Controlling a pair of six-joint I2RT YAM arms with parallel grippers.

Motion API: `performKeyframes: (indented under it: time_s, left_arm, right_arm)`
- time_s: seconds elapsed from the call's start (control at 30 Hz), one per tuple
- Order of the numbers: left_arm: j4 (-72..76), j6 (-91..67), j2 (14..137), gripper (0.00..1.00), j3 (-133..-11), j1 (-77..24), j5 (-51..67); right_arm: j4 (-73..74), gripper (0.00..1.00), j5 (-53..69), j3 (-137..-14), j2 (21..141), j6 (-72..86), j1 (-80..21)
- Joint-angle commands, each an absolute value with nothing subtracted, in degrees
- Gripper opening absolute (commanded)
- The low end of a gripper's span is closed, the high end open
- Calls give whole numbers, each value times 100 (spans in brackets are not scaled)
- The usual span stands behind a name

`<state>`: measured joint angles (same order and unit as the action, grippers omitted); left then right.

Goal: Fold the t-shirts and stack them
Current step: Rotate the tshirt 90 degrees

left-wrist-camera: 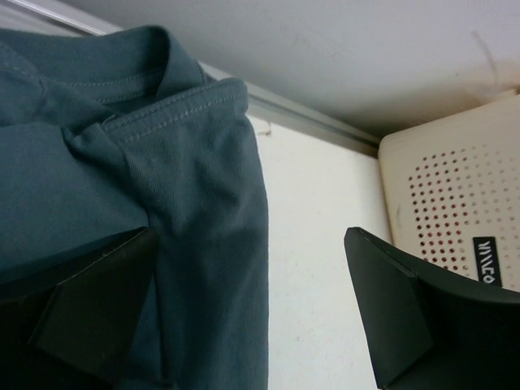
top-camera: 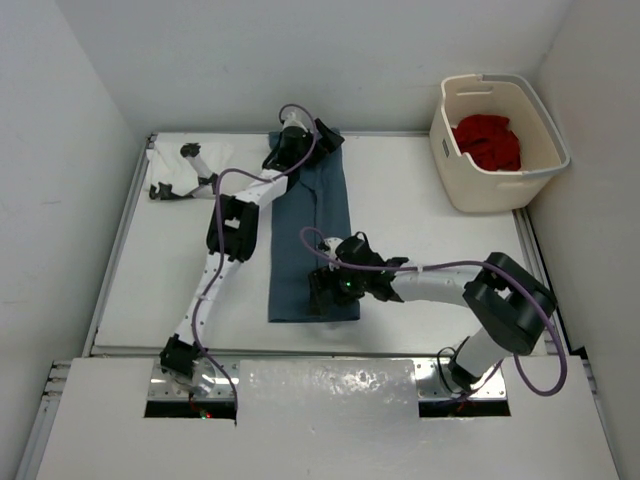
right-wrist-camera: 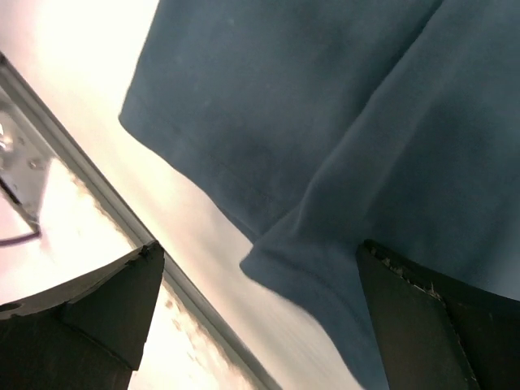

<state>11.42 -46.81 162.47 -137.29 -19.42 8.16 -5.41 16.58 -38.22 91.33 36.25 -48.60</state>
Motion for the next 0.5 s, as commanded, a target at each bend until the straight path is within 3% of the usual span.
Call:
performKeyframes:
  time_s: [0.0, 0.17, 0.37, 0.47]
  left_arm:
    - [248, -4238, 15480, 100, -13641, -1890, 720]
    - [-194, -3806, 13749, 100, -13334, -1890, 748]
    - [-1227, -3121, 11991, 100, -13071, -1881, 554]
    - [-1835, -2971, 10752, 100, -11321, -1898, 256]
  right_arm:
    - [684, 99, 1292, -4507, 8738, 2972, -4922]
    - [1397, 99, 914, -5299, 8272, 2278, -4913]
    - [1731, 99, 327, -5274, 7410, 2338, -4913]
    - [1924, 99, -481, -4809, 6918, 2583, -4896]
